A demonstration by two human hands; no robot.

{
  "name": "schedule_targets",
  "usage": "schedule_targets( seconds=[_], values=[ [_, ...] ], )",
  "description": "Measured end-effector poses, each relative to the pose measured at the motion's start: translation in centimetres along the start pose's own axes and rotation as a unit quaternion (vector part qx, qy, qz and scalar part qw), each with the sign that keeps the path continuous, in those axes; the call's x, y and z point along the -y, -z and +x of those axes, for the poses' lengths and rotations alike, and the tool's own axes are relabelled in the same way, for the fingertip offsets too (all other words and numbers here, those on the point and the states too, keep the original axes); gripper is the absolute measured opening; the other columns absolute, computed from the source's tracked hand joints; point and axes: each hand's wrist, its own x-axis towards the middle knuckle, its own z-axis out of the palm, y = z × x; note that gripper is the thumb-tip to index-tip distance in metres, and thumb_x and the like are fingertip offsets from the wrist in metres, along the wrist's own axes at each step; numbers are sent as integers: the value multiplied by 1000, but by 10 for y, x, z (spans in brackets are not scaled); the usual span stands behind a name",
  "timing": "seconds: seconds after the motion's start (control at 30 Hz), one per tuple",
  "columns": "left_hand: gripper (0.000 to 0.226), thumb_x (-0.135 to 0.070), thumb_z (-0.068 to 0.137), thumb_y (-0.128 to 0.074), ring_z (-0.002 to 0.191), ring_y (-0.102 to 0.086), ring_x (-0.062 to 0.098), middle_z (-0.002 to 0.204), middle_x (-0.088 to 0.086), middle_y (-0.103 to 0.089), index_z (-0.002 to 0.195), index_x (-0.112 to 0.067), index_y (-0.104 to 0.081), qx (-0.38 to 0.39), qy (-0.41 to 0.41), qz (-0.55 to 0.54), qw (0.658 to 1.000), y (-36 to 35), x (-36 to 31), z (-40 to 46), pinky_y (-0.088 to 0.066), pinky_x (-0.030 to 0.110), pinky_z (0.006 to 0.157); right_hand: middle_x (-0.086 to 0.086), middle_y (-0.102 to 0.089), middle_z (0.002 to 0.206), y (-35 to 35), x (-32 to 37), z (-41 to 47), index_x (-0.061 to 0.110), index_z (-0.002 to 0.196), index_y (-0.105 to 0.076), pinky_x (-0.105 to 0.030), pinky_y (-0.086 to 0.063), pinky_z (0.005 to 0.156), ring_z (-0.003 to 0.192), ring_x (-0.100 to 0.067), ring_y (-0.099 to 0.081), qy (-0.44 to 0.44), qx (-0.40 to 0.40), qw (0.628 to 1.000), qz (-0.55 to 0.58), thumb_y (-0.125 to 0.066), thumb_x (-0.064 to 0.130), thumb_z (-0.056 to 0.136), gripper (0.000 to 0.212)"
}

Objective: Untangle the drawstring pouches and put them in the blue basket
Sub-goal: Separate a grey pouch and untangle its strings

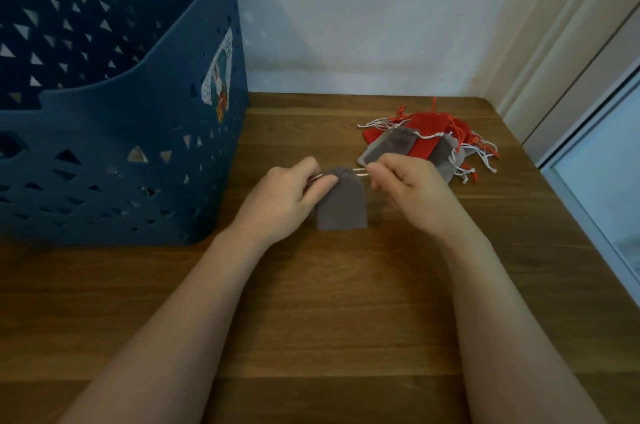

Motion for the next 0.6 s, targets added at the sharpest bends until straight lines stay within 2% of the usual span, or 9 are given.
schedule_targets(
  seconds=[0.07, 0.17, 0.27, 0.33, 0.37, 0.43, 0.5, 0.53, 0.6],
  values=[
    [27, -37, 97, -40, 65, -56, 2, 71, -6, -59, 75, -28, -53, -39, 18, -138, 989, 1, 0, -3, -41, 17, 56, 7, -38, 54, -2, 4, 0, 18, 64, -43, -22, -31, 50, 49, -7, -37, -78, -9, 982, 170, -40, 22, 99, 35],
    [33, -35, 99, -37, 66, -62, 3, 71, -7, -65, 82, -21, -61, -43, 92, -401, 911, 6, -4, -7, -48, 17, 57, 6, -33, 52, -14, 11, 2, 19, 64, -37, -22, -27, 48, 47, -9, -33, -148, -20, 930, 335, -36, 21, 101, 36],
    [36, -32, 98, -41, 41, -45, 7, 47, -6, -50, 74, -29, -67, -62, 93, -432, 895, 7, -2, -5, -36, 19, 41, 9, -29, 45, -19, 18, 8, 16, 63, -32, -23, -20, 48, 41, -6, -26, -161, -81, 857, 483, -33, 12, 100, 37],
    [47, -27, 99, -43, 36, -29, 4, 39, -8, -38, 57, -33, -64, -76, 104, -437, 890, 4, 2, -3, -24, 20, 39, 9, -30, 45, -20, 17, 9, 17, 63, -32, -24, -20, 51, 43, -6, -27, -162, -99, 821, 538, -33, 12, 100, 38],
    [45, -24, 99, -43, 37, -28, 3, 40, -9, -37, 60, -31, -64, -71, 117, -443, 886, 3, 4, -3, -23, 19, 39, 7, -35, 48, -20, 15, 9, 16, 64, -35, -24, -24, 53, 47, -7, -32, -164, -98, 813, 550, -35, 15, 100, 36],
    [31, -21, 99, -42, 42, -30, 4, 46, -10, -39, 75, -25, -61, -31, 137, -452, 881, 1, 9, -2, -25, 18, 41, 3, -53, 64, -18, 9, 7, 13, 71, -50, -23, -35, 61, 64, -9, -48, -168, -81, 807, 560, -41, 24, 97, 30],
    [28, -26, 98, -42, 46, -31, 5, 51, -9, -39, 75, -18, -55, -1, 147, -464, 873, 1, 11, -2, -27, 18, 44, 3, -65, 83, -16, 6, 5, 11, 83, -61, -22, -40, 63, 78, -9, -53, -176, -64, 788, 586, -46, 33, 92, 29],
    [29, -28, 98, -43, 46, -32, 6, 53, -9, -38, 73, -17, -53, 0, 153, -469, 870, 1, 11, -2, -28, 18, 44, 4, -68, 84, -16, 7, 6, 12, 79, -62, -19, -41, 59, 74, -7, -54, -179, -55, 767, 613, -47, 36, 88, 30],
    [29, -28, 98, -43, 46, -33, 6, 54, -7, -38, 73, -17, -52, -7, 167, -476, 863, 0, 10, -1, -30, 19, 45, 5, -65, 70, -19, 12, 6, 17, 62, -57, -15, -38, 45, 55, -4, -50, -184, -45, 703, 686, -46, 36, 86, 32]
  ],
)
